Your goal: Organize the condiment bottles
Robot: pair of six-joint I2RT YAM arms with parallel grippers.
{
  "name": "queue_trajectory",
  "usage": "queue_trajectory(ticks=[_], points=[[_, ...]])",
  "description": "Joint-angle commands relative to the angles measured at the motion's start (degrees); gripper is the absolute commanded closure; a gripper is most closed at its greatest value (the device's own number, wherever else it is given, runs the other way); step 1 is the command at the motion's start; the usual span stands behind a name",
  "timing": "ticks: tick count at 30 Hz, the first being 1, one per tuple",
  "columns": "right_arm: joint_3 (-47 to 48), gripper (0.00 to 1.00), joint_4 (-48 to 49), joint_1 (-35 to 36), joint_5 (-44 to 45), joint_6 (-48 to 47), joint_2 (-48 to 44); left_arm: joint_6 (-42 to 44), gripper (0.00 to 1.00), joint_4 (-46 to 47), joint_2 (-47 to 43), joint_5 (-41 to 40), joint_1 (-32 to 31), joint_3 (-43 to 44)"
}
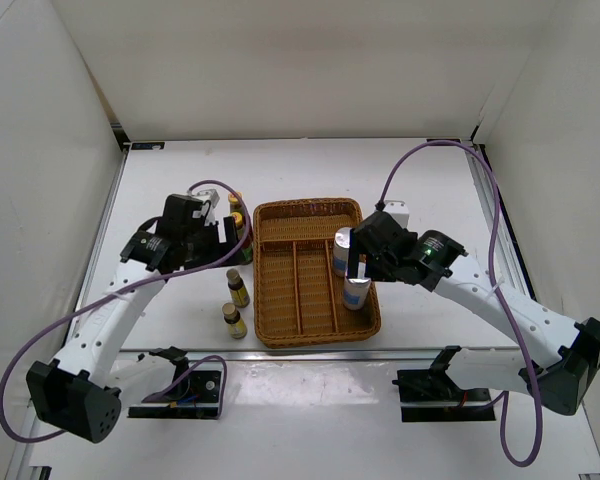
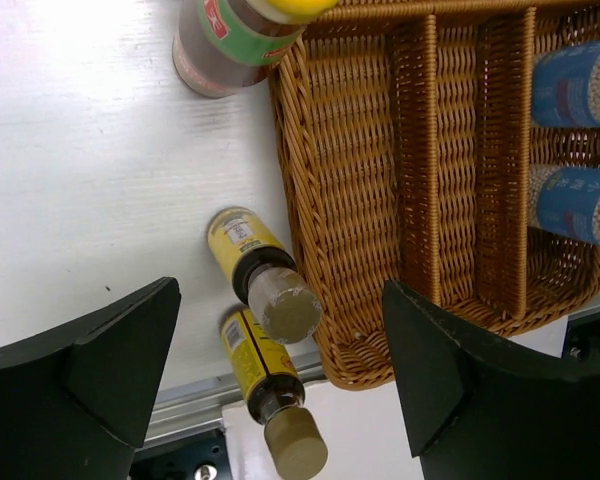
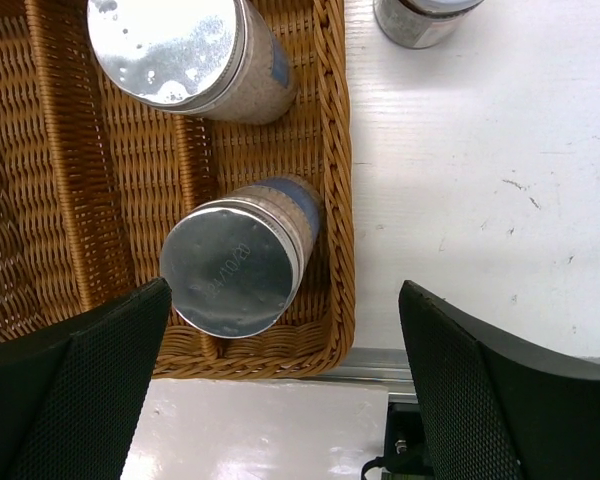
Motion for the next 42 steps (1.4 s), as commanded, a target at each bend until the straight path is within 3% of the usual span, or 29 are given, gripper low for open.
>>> queue_trajectory(ticks=[1,15,19,22,26,29,33,42], points=[[0.23,0.03,-0.65,0.28,1.75,0.61,-0.62,-0.43,0.09,-0.59,1.85,1.17,-0.68,-0.51],[-0.83,0.02,-0.65,0.28,1.75,1.14,-0.09,-2.19,0.22,-1.11,8.18,-2.26,-3.94,-1.56],[-0.83,0.02,-1.18,0.28,1.75,1.14,0.43,-2.19,0.36,-1.72,8.71,-2.78,-5.07,-1.56],[-0.83,0.02,-1.18,0.28,1.75,1.14,0.43,-2.71,0.39,-2.34,8.71,-3.4,-5.61,-1.56],[-1.35,0.02,-1.18,0.28,1.75,1.14,0.96,-2.72,0.56,-3.66,8.71,-5.42,-6.13,-0.42],[-1.88,0.02,-1.18,0.28,1.75,1.67,0.96,-2.2,0.67,-5.24,8.71,-7.0,-6.13,2.56],[-1.88,0.02,-1.18,0.28,1.75,1.67,0.96,-1.05,0.89,-8.4,9.23,-9.02,-6.66,8.18],[-3.02,0.02,-2.23,0.28,2.37,2.19,-0.18,0.09,0.89,-14.56,13.8,-10.62,-9.74,27.59]])
